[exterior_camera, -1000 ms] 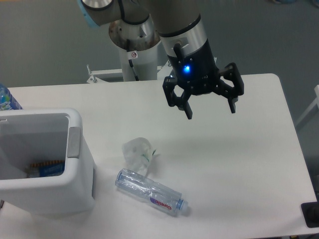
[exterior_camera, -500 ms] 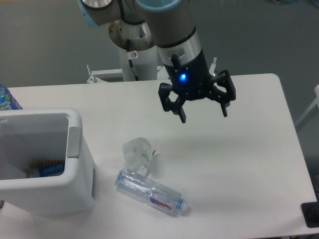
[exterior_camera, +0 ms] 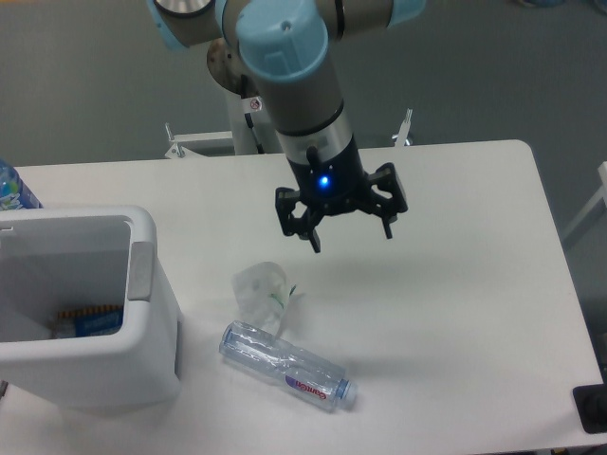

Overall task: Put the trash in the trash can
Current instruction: 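Move the open gripper over the crumpled clear plastic cup and lower, then close the gripper on the crumpled plastic and lift it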

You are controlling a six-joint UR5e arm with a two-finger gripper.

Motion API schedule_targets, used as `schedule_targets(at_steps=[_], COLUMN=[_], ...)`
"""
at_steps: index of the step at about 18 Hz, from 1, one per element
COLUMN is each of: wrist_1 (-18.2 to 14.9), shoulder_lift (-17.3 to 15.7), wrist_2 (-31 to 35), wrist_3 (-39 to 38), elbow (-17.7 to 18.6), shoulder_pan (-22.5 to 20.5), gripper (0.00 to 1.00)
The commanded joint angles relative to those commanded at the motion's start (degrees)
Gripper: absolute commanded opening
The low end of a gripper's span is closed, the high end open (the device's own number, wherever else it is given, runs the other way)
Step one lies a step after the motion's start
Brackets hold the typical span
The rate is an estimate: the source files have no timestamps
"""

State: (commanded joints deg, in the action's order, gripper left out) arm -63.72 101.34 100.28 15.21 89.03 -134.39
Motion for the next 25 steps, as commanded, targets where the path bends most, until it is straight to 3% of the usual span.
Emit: schedule_targets(at_steps=[6,11,25], wrist_1=[-0.3,-0.2,0.4], shoulder_lift=[1.8,3.0,11.2], wrist_2=[-6.7,-7.6,-6.7], wrist_3=[-0.5,-2.7,-4.7], elbow=[2.3,6.9,7.5], shoulder_pan=[0.9,1.7,3.7], gripper=[1.0,1.0,1.0])
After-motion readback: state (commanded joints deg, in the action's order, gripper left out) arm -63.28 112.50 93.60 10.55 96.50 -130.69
